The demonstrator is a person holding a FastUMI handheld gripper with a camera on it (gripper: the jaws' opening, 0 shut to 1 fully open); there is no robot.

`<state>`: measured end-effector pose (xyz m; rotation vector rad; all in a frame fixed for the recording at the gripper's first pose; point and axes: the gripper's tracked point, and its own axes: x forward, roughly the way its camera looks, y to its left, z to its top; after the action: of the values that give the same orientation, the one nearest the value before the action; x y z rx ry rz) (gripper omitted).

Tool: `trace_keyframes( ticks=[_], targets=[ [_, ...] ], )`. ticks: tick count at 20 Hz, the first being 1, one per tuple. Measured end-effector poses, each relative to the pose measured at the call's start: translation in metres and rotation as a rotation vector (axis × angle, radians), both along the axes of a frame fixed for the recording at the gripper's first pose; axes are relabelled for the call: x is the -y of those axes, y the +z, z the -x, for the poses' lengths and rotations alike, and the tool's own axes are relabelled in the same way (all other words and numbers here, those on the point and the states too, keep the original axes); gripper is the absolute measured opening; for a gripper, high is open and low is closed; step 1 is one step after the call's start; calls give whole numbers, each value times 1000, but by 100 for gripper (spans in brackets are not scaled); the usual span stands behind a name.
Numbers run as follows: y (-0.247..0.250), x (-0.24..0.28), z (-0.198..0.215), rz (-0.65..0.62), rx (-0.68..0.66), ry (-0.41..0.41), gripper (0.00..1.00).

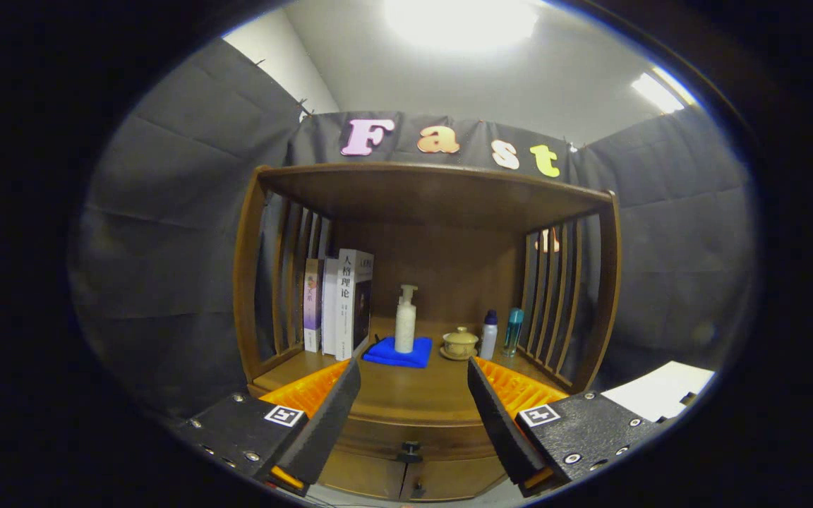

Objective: Pull open the drawer, take out the items inside it, and place them on the countertop above the cabinet.

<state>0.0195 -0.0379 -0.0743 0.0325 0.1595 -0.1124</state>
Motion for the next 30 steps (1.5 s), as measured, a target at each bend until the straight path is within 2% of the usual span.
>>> trace_keyframes(
  ticks=[3, 9, 12, 14, 18, 22, 24, 28, 30],
  targets=[
    [-28, 6, -9, -20, -22, -40, 95],
    [-101, -26, -24, 35, -132, 75, 95],
    [-135, -30, -28, 64, -178, 82, 95],
    [-157, -33, -28, 22, -210, 91, 95],
    [-184, -18, -30, -42, -240, 31, 95],
    [-208, -22, -36, -39, -295, 84, 93],
    [-220, -25, -33, -2, -317, 91, 90],
    [-228, -17, -35, 85, -311, 63, 76],
    [-234, -15, -38, 70, -315, 47, 69]
  ],
)
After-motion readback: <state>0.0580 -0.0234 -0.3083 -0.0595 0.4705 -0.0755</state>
